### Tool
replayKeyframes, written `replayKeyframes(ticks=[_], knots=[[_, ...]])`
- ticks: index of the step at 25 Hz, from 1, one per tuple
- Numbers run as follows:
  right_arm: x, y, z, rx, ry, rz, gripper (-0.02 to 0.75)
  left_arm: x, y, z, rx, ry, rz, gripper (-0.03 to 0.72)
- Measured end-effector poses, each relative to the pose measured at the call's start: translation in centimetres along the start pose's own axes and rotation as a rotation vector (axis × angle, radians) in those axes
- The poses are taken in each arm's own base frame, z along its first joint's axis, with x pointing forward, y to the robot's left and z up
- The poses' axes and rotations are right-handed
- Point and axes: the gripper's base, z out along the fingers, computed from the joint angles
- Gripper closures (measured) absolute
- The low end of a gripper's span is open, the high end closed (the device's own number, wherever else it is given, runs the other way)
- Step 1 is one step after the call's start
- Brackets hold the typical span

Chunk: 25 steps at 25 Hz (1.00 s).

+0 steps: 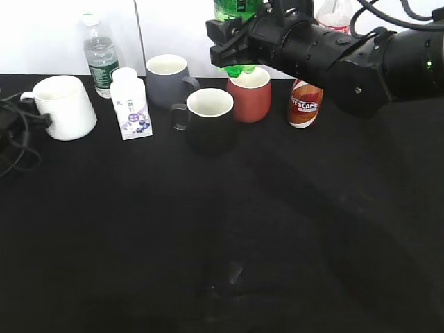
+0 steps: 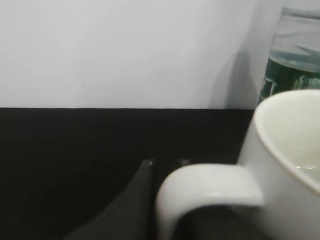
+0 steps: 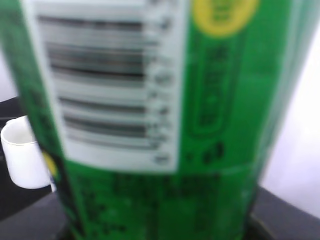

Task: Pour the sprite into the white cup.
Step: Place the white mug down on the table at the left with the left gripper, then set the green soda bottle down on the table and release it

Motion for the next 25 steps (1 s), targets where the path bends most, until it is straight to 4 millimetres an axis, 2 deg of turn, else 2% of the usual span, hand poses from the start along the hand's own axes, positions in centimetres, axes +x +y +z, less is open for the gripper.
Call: replayKeyframes(ticks=[3,6,8,9,10,12,15,16,17,18,21,23,25], knots=[[0.1,0.0,0.0,0.001,0.008,-0.001,0.353,-0.3,-0.6,-2.9,-0.007,0.009,-0.026,0.337],[0.2,0.0,0.0,0.004,0.032,-0.001,0.353,-1.3,-2.1,-8.3,-0.008,0.098,-0.051,0.334],[-0.7,-0.1,-0.6,0.018,0.074,-0.005,0.353,-3.0,-3.5,-11.5,0.005,0.113,-0.053,0.334],[-1.5,-0.4,-1.3,0.034,0.094,-0.004,0.353,-4.2,-4.1,-12.4,0.017,0.093,-0.047,0.334],[-2.4,-0.9,-2.7,0.051,0.081,-0.004,0.353,-5.2,-4.8,-13.3,0.036,0.076,-0.040,0.334],[-3.2,-3.8,-6.3,0.140,0.079,0.004,0.353,-7.6,-7.1,-14.9,0.111,0.017,-0.014,0.334],[-1.9,-9.7,-13.5,0.368,0.101,0.040,0.353,-9.6,-10.2,-16.6,0.210,0.020,0.026,0.334],[-0.8,-11.4,-15.5,0.445,0.115,0.062,0.353,-9.8,-11.0,-16.8,0.235,0.044,0.038,0.334],[1.0,-12.2,-16.9,0.493,0.151,0.089,0.353,-9.7,-11.6,-16.9,0.255,0.071,0.047,0.334],[2.4,-12.6,-17.5,0.512,0.152,0.102,0.353,-9.4,-12.1,-17.1,0.271,0.094,0.052,0.334],[6.8,-13.6,-15.8,0.493,0.067,0.121,0.353,-9.1,-12.5,-17.2,0.281,0.123,0.058,0.334],[10.8,-14.6,-13.9,0.479,0.083,0.145,0.353,-9.0,-12.4,-17.2,0.278,0.138,0.061,0.334],[13.8,-16.0,-11.3,0.444,0.085,0.140,0.353,-8.7,-12.4,-17.2,0.272,0.170,0.065,0.334]])
